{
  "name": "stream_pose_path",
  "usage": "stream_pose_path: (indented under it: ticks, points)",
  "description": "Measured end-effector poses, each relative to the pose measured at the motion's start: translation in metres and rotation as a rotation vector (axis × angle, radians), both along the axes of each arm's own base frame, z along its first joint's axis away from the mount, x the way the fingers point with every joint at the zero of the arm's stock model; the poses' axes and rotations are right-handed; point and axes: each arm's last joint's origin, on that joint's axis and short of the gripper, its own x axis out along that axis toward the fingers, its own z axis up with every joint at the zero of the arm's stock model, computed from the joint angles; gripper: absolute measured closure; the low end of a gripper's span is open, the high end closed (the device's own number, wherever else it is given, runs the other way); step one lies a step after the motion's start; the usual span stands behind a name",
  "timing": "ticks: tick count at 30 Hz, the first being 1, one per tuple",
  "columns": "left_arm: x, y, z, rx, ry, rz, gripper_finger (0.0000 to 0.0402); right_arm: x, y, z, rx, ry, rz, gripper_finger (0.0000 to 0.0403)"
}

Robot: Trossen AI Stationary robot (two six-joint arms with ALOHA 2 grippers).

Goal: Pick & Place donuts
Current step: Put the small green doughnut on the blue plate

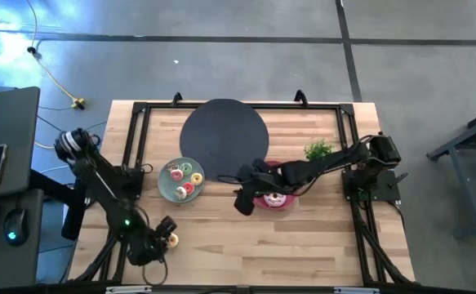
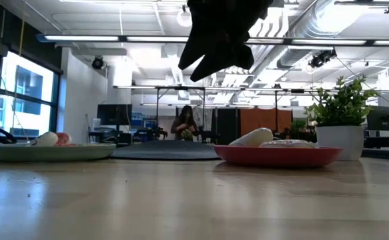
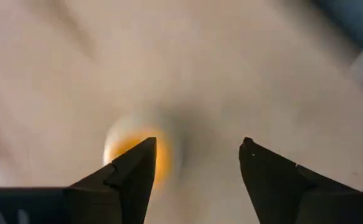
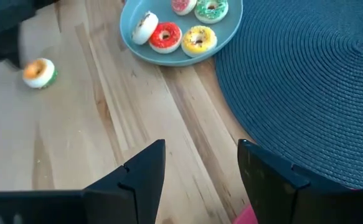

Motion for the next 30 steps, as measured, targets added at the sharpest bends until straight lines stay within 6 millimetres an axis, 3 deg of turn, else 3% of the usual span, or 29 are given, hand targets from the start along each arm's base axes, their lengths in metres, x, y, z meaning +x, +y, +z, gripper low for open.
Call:
stream_pose_path:
  ticks: [3,6,9,16,30]
  points:
    - [0.004,-0.004,-0.002,0.192,0.121,0.003,0.0190,0.000,-0.001,0.000,-0.002,0.005,-0.001,0.0212]
    - [0.012,-0.014,0.003,0.270,0.119,0.010,0.0208,0.000,-0.001,0.000,-0.006,0.007,-0.003,0.0212]
    - [0.019,-0.023,0.007,0.262,0.071,0.020,0.0226,-0.001,-0.002,-0.001,-0.008,0.016,-0.005,0.0212]
    - [0.019,-0.022,-0.001,0.287,0.073,0.051,0.0259,0.000,-0.009,-0.001,0.005,0.016,-0.014,0.0212]
    - [0.015,-0.016,-0.021,0.262,0.068,0.081,0.0282,0.001,-0.011,-0.001,0.020,0.018,-0.011,0.0213]
